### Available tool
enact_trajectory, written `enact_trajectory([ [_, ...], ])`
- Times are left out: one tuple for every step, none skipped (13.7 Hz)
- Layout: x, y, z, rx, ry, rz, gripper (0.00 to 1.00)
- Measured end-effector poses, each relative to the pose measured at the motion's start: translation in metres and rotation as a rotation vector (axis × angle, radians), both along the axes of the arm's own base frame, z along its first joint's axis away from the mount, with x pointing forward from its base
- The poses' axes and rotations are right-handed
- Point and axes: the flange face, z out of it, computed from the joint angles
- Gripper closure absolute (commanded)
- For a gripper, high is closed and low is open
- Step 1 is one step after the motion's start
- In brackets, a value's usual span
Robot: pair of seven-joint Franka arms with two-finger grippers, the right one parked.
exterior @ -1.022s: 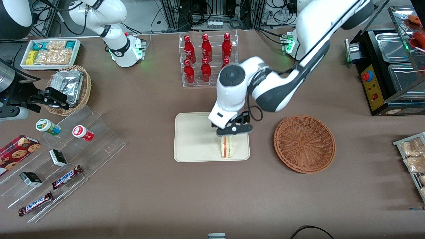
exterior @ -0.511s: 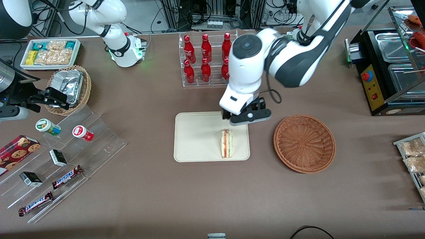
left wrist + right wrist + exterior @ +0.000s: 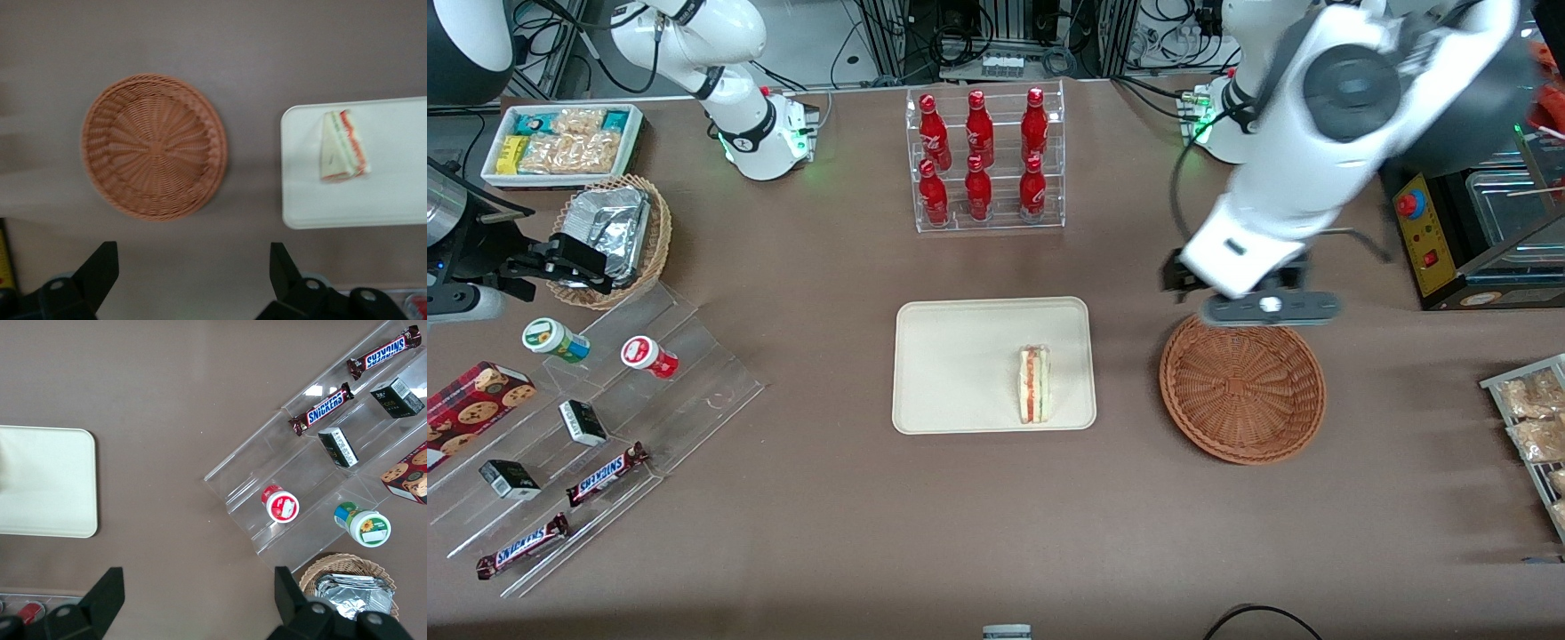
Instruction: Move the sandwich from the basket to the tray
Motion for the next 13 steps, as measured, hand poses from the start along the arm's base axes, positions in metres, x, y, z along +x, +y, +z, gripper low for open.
enact_trajectory([
  [-0.001, 0.025, 0.009, 0.007, 0.021, -0.021, 0.0],
  [-0.003, 0.049, 0.017, 0.014, 0.04, -0.036, 0.0],
  [-0.007, 0.07, 0.026, 0.02, 0.056, -0.044, 0.0],
  [-0.012, 0.088, 0.035, 0.024, 0.068, -0.042, 0.0],
  [-0.016, 0.101, 0.043, 0.027, 0.075, -0.031, 0.0],
  [-0.021, 0.112, 0.048, 0.029, 0.082, -0.015, 0.0],
  [-0.024, 0.121, 0.052, 0.031, 0.09, 0.0, 0.0],
  [-0.027, 0.128, 0.054, 0.032, 0.099, 0.012, 0.0],
  [-0.03, 0.134, 0.057, 0.034, 0.108, 0.023, 0.0],
  [-0.035, 0.139, 0.061, 0.036, 0.12, 0.032, 0.0],
  [-0.04, 0.142, 0.065, 0.039, 0.131, 0.038, 0.0],
  [-0.045, 0.144, 0.068, 0.041, 0.14, 0.041, 0.0],
  [-0.048, 0.144, 0.067, 0.042, 0.148, 0.042, 0.0],
])
